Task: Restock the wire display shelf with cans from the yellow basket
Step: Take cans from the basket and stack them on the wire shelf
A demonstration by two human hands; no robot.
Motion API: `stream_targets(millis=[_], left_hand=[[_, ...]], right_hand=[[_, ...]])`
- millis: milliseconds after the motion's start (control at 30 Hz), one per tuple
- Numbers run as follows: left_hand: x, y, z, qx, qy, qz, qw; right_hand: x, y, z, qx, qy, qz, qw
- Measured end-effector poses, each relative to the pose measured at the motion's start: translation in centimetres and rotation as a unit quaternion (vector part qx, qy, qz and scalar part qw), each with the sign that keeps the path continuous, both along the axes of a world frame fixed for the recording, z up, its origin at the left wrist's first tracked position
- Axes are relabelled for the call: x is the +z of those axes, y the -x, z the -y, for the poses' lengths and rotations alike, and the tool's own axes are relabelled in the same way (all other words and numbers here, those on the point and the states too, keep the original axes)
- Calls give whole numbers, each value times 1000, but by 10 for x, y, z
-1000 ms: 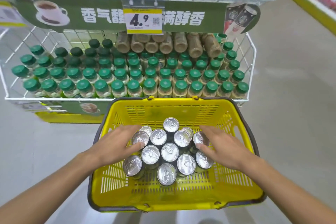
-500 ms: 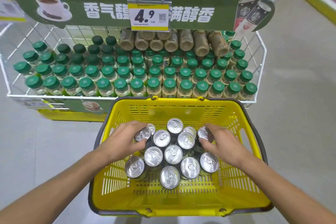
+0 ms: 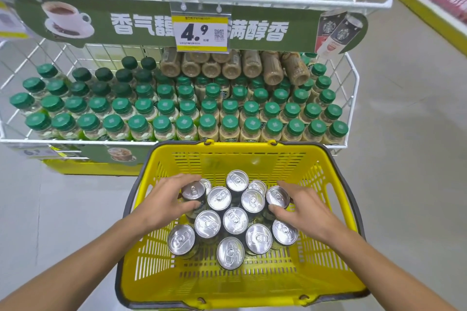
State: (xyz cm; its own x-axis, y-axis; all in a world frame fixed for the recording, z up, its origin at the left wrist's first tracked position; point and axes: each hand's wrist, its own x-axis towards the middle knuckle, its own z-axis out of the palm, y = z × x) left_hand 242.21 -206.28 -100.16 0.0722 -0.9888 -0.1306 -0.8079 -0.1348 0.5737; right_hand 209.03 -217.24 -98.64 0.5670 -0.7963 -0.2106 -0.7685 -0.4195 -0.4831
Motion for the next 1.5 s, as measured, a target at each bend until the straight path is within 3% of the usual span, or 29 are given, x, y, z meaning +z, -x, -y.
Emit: stream_targets(millis=[233,567,767,1067,1233,1500], left_hand=[[47,-9,-5,56,30,-102,993],[250,-1,74,-48,101,-277,954],[339,-8,104,-48,121,-297,946],[410,-7,181,111,135,-281,944],[396,-13,213,164,125,-299,932],[349,-26,249,235,57,-361,901]], right_hand=[[38,13,7,-26,35,128,991],[224,-46,64,17,21,339,940],[318,-72,92,26,45,400,915],[392,-111,164,-12,54,316,947],[385,-127,198,8,99,218,971],[362,-146,222,7,84,135,987]])
